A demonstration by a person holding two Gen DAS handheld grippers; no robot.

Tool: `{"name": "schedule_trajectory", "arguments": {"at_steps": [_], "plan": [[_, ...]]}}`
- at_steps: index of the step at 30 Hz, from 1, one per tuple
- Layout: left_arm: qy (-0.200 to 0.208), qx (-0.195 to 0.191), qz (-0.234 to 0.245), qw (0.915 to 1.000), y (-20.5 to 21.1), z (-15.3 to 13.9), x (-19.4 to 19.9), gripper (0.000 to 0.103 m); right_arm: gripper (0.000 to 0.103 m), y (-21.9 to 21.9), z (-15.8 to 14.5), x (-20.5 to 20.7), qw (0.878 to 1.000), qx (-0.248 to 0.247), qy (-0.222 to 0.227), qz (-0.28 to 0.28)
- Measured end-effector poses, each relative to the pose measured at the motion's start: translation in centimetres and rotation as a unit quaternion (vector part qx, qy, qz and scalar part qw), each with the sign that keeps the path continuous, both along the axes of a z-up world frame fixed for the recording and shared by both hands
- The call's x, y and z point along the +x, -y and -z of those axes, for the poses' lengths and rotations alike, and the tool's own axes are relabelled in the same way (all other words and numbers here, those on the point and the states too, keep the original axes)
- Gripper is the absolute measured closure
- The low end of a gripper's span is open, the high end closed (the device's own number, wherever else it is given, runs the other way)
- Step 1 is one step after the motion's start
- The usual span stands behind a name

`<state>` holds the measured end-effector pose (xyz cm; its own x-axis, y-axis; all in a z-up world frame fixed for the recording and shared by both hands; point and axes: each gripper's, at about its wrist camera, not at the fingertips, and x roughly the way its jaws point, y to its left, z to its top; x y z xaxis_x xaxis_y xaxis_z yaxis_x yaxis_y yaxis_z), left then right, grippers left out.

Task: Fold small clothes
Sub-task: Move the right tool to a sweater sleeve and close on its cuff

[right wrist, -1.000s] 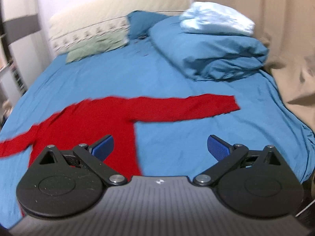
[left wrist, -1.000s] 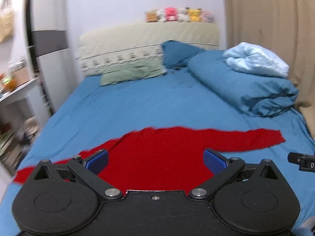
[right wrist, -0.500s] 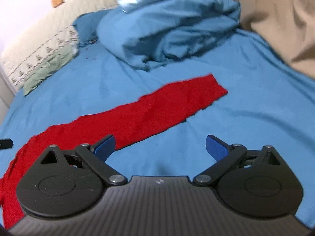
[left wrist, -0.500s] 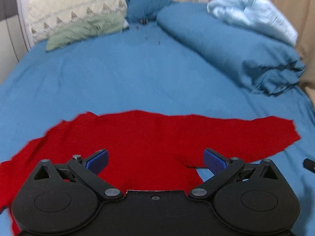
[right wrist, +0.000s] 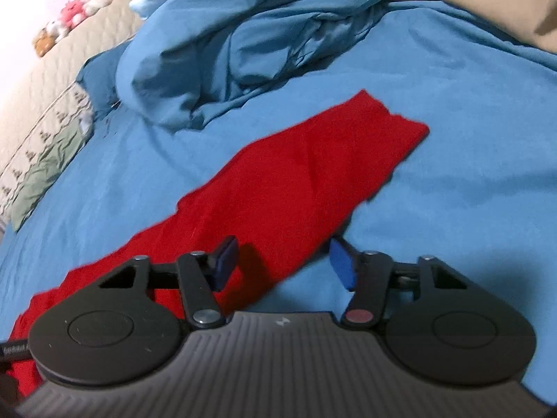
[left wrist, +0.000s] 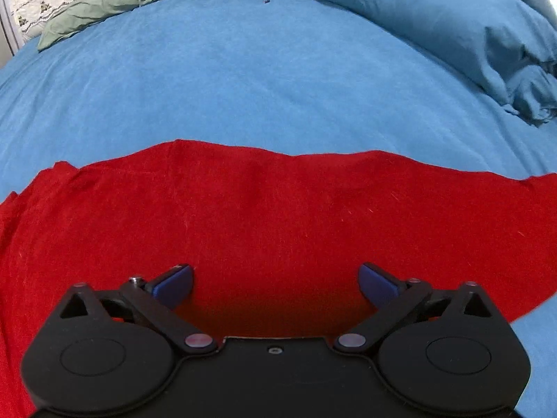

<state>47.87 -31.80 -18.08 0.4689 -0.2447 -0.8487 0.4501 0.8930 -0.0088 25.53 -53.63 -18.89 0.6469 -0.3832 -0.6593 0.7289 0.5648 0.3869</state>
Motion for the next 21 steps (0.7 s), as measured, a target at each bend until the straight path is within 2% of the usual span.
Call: {"name": "schedule_trajectory", "arguments": {"at_steps": [3,4,6,7,9,11,16,19,21], "plan": [[-0.021,-0.003,-0.017,0.9996,-0.2,0.2,0.7,0.0,0.06,1.1,0.0,1.1,1.0,0.01,-0.011,0.019],[-0.027,-0.004,-0.019,0.9994,-0.4,0.1,0.8,0.0,0.063,1.3,0.0,1.2,0.999,0.017,-0.012,0.025],[-0.038,0.003,-0.015,0.9992,-0.3,-0.1,1.0,0.0,0.077,1.8,-0.3,1.5,0.999,0.029,-0.018,0.035],[-0.042,0.006,-0.012,0.999,-0.2,-0.2,1.1,0.0,0.079,2.0,-0.5,1.7,0.999,0.033,-0.023,0.035],[-0.056,0.012,-0.001,0.9983,-0.6,-0.5,1.4,0.0,0.079,1.9,-1.6,2.2,0.999,0.03,-0.03,0.031],[-0.064,0.012,-0.013,0.9978,-1.3,-1.5,1.5,0.0,0.08,1.2,-3.5,2.6,0.999,0.018,-0.023,0.019],[0.003,-0.006,-0.026,0.9996,-6.5,-6.8,0.4,0.0,0.081,-3.0,-10.9,4.8,0.998,-0.003,0.046,-0.054],[0.025,-0.011,-0.036,0.999,-11.2,-10.0,-0.3,0.0,0.081,-8.0,-15.0,7.5,0.988,-0.021,0.085,-0.128],[0.034,-0.016,-0.053,0.9978,-14.7,-11.4,-0.5,0.0,0.081,-12.1,-16.7,9.6,0.976,-0.026,0.104,-0.189]]}}
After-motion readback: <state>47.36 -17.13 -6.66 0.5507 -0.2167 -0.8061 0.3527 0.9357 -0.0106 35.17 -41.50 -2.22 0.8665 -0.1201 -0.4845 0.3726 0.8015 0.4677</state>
